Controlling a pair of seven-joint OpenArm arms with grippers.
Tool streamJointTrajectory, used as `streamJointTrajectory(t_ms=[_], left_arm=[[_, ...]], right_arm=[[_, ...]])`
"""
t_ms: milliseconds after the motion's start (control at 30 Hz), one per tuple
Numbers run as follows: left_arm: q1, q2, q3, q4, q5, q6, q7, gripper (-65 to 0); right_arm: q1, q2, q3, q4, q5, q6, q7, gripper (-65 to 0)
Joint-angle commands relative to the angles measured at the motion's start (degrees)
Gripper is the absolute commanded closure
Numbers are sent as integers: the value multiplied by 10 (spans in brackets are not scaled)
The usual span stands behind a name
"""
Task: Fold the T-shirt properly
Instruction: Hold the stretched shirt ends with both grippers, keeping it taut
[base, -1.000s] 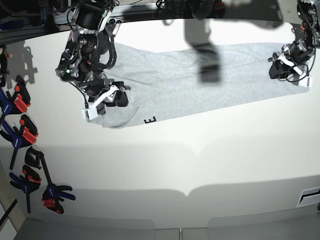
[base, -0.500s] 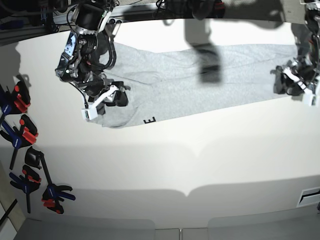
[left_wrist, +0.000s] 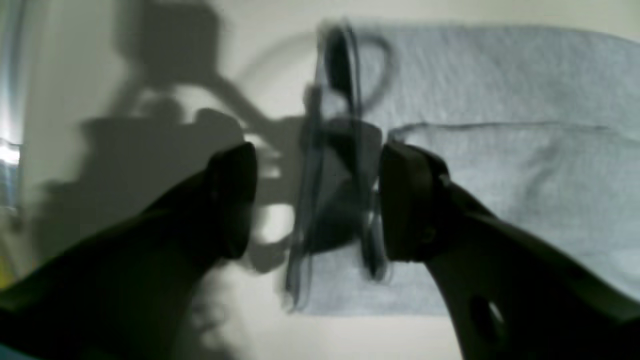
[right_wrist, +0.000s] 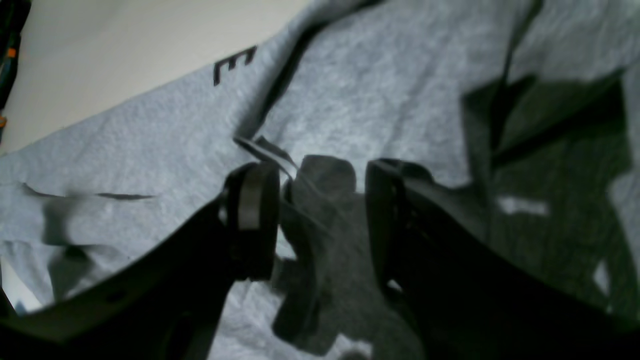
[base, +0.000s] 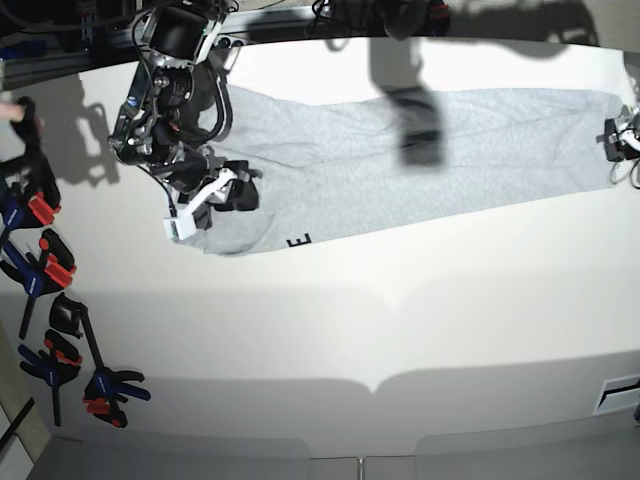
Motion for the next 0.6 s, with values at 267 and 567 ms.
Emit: streamJointTrajectory(t_ms=[267,567], left_arm=[[-41,-17,-127,-209,-82,-116,3,-359],[-40,26,-137,-234,-115,-152,49,-359]], right_arm=[[9,5,1,23,25,12,-6,-265],[9,5,1,23,39,12,-11,-265]])
